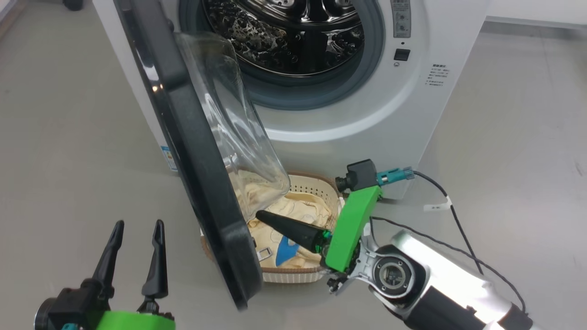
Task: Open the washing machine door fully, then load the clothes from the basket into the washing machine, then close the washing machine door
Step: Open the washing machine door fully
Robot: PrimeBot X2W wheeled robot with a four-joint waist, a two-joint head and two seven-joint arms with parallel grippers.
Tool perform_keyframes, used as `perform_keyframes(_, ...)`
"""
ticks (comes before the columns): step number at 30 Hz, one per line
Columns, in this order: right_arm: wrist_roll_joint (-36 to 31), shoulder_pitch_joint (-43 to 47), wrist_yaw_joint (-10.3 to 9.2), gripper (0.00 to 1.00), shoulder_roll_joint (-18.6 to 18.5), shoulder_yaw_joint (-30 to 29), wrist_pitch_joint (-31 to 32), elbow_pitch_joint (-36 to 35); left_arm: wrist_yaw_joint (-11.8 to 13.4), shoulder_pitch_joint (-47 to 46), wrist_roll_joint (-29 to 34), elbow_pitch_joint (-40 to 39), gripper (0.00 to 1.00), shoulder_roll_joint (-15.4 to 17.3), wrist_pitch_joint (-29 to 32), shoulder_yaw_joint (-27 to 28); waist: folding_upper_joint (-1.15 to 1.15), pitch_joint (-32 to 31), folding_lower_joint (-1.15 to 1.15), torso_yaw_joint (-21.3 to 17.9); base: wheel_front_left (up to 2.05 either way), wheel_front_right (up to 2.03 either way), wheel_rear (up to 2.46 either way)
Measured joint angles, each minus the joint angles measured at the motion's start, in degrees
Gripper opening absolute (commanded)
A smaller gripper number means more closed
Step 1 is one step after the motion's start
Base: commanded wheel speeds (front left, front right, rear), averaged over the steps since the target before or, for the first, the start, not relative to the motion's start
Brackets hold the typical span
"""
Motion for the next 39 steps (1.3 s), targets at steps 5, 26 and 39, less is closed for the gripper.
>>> perform_keyframes(5,-2.04,-0.02,0.0,0.33,-2.88,1.18,-4.35,-0.36,0.0,0.03,0.0,0.0,1.0,0.02,0.0,0.51,0.0,-0.45,0.0,-0.66,0.0,0.0,0.0)
perform_keyframes(26,-20.39,-6.19,0.0,1.0,-13.78,10.23,-27.72,7.84,0.0,1.32,0.0,-0.11,1.0,-0.1,0.0,2.38,0.0,-1.83,0.0,-2.78,0.0,0.0,0.0)
perform_keyframes(39,-45.75,2.99,0.0,1.0,-12.73,-12.77,-27.96,8.95,0.0,2.24,-0.01,-0.14,1.0,-0.54,0.0,3.18,0.0,-1.77,0.0,-3.82,0.0,0.0,0.0)
